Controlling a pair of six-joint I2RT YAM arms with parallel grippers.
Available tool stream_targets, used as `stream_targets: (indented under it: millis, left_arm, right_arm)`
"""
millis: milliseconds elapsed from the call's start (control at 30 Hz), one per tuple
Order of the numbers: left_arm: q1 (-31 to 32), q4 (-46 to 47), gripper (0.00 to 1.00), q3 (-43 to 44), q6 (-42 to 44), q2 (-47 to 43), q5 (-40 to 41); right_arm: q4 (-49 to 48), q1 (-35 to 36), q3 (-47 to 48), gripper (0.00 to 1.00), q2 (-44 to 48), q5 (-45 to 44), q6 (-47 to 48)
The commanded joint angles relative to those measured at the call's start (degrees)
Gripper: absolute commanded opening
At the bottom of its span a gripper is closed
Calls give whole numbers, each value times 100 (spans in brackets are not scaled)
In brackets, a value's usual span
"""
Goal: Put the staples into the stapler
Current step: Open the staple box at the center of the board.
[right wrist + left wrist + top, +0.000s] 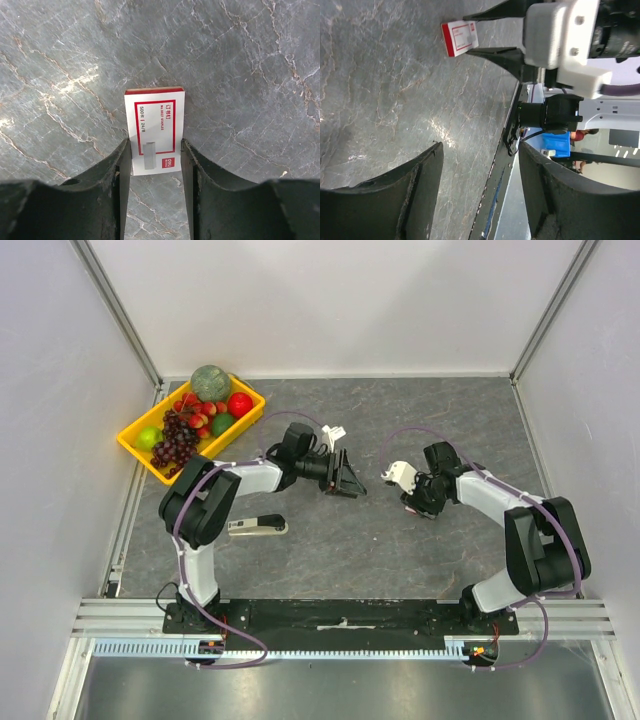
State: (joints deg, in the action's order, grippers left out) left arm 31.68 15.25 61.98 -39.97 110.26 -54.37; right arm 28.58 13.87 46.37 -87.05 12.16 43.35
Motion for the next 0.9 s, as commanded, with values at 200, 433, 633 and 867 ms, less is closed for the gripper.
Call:
stream_targets:
  millis: [200, 433, 633, 867]
  left_arm:
    - [470, 5, 66, 570, -416, 646, -215]
    - [611, -285, 55, 1114, -424, 1103, -188]
    - [637, -276, 51, 1519, -582, 1428, -232]
    - [734, -189, 39, 1827, -776, 1578, -285]
  right_arm:
    - [-72, -130, -234, 41, 671, 462, 68]
    - [200, -121, -199, 40, 979, 1051, 121]
    - [210, -78, -207, 40, 1269, 1394, 86]
    - [201, 72, -260, 40, 1462, 1517, 51]
